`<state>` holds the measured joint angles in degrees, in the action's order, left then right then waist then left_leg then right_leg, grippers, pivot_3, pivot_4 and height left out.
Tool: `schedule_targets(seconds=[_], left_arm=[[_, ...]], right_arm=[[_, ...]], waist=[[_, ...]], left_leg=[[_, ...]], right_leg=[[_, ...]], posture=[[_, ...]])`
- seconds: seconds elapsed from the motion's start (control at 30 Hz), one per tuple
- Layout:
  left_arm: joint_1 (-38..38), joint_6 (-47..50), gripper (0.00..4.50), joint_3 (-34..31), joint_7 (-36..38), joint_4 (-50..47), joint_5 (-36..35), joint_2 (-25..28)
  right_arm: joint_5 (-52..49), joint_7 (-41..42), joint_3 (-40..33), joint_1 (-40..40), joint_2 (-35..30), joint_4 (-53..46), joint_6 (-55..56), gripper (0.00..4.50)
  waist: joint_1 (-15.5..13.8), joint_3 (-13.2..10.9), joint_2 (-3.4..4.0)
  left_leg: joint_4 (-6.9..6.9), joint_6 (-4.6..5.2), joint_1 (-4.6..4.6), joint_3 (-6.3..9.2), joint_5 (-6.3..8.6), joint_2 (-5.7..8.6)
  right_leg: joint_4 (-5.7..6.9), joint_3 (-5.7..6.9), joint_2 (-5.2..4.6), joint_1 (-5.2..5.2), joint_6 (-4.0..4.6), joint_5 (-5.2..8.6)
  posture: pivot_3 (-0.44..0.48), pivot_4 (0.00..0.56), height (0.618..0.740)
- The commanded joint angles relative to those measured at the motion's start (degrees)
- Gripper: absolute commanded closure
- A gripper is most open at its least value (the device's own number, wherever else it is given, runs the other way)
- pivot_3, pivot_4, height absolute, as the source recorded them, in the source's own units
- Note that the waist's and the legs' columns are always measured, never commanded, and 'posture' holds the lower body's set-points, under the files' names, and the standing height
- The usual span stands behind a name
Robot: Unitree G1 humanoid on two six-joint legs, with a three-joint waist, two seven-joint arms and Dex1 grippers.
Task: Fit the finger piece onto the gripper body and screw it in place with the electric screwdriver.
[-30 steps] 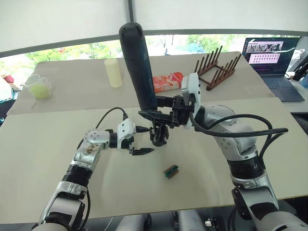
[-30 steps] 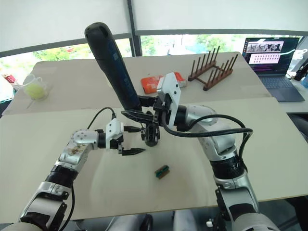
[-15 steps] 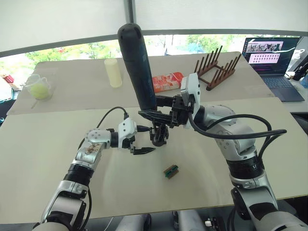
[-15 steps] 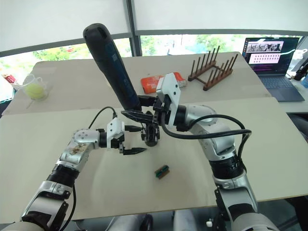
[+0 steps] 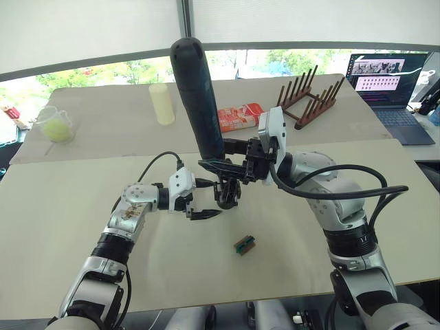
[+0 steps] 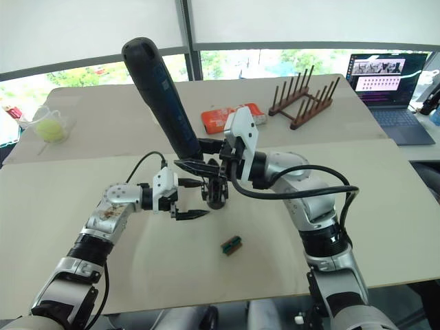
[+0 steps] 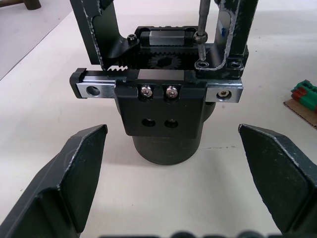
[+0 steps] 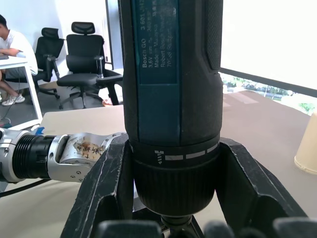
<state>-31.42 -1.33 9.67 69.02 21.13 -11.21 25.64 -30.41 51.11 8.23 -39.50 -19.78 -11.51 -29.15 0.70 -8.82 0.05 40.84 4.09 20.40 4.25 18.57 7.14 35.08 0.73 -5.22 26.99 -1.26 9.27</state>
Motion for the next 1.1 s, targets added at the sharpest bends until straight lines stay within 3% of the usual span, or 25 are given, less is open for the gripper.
schedule_targets(seconds=[0.03, 1.1], left_arm=[[-1.21, -1.53, 0.00, -0.71, 0.00, -0.27, -0.24, -0.02], [-0.99, -1.83, 0.00, -0.81, -0.16, -0.93, -0.06, 0.32]], right_arm=[[-0.39, 0.33, -1.76, -0.86, 0.21, -1.39, 2.59, 2.59], [-0.38, 0.82, -1.99, -0.38, 0.39, -1.93, 2.84, 2.59]], waist=[[0.00, 0.00, 0.00], [0.00, 0.00, 0.00]], left_leg=[[0.00, 0.00, 0.00, 0.00, 0.00, 0.00], [0.00, 0.00, 0.00, 0.00, 0.00, 0.01]], right_leg=[[0.00, 0.00, 0.00, 0.00, 0.00, 0.00], [0.00, 0.00, 0.00, 0.00, 0.00, 0.00]], posture=[[0.000, 0.150, 0.740], [0.000, 0.150, 0.740]])
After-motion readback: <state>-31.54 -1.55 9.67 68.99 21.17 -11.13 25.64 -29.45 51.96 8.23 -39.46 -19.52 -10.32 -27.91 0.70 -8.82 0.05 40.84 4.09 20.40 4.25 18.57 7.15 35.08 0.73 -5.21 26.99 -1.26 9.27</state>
